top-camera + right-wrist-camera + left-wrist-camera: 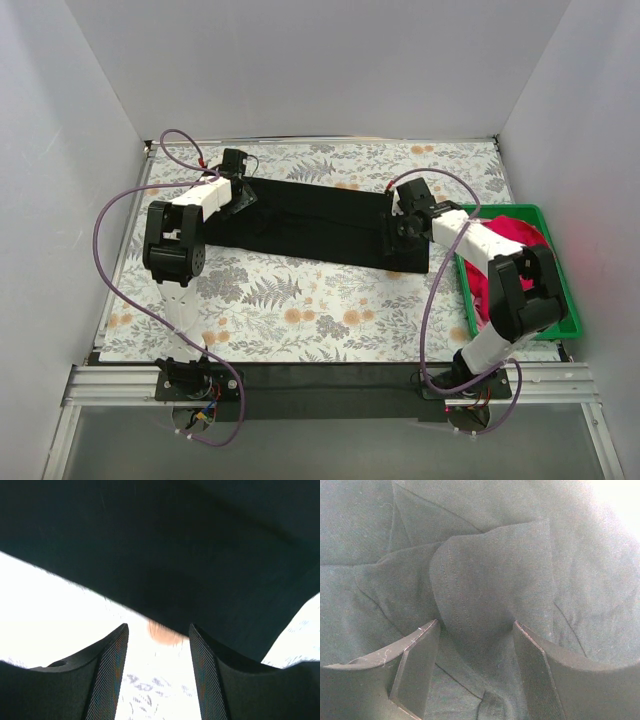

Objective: Fold and stack the t-shirts
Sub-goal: Fold the tshirt

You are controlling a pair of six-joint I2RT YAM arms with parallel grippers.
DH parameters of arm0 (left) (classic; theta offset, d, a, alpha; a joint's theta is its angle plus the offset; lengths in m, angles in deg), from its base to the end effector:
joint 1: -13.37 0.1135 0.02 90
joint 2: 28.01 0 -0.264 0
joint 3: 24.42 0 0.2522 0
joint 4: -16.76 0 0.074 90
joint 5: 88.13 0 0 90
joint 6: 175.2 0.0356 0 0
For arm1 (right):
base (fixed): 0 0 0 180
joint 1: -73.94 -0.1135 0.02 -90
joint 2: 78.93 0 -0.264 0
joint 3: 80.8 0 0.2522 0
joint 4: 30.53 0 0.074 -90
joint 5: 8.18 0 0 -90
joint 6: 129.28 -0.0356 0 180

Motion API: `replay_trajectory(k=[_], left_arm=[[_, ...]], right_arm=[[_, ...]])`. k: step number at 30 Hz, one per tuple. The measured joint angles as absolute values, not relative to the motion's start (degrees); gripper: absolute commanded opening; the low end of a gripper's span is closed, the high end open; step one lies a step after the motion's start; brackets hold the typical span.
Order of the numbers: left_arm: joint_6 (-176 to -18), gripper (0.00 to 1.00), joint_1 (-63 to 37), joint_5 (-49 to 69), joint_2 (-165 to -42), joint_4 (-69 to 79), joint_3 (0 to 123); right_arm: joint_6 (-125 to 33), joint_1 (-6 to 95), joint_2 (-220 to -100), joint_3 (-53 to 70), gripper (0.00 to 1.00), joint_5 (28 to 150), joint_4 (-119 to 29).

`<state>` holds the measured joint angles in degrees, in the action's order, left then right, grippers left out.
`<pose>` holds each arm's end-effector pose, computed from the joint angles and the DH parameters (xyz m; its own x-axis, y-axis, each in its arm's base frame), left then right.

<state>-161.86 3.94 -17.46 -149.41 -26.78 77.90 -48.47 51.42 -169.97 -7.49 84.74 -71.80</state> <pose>0.4413 -0.0613 0.1609 -0.2064 -0.8965 -0.3921 -0.8513 0.3621 -0.3797 0.2962 0.1248 0.2067 -0.8466 -0.1784 -0.5015 -0.2751 0.9532 0.1254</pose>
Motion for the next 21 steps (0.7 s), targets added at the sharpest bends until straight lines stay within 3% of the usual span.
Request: replay_trajectory(k=[8,15,21], left_arm=[[-161.3,0.57,4.1,-17.4,-149.4,-25.8,77.5],[-160.4,0.57,4.2,-17.2,-150.4,-26.0,78.9],[-157.0,0.59,4.3,-16.1,-154.5,-25.5,84.8]], right_arm=[[-47.9,51.4,-179.9,-4.1,0.49,81.6,-71.1],[-47.9,50.5,-176.1,-9.7,0.50,84.5,-67.2],[-49.7,35.2,-170.1,-15.8,0.51,91.4,-70.3]])
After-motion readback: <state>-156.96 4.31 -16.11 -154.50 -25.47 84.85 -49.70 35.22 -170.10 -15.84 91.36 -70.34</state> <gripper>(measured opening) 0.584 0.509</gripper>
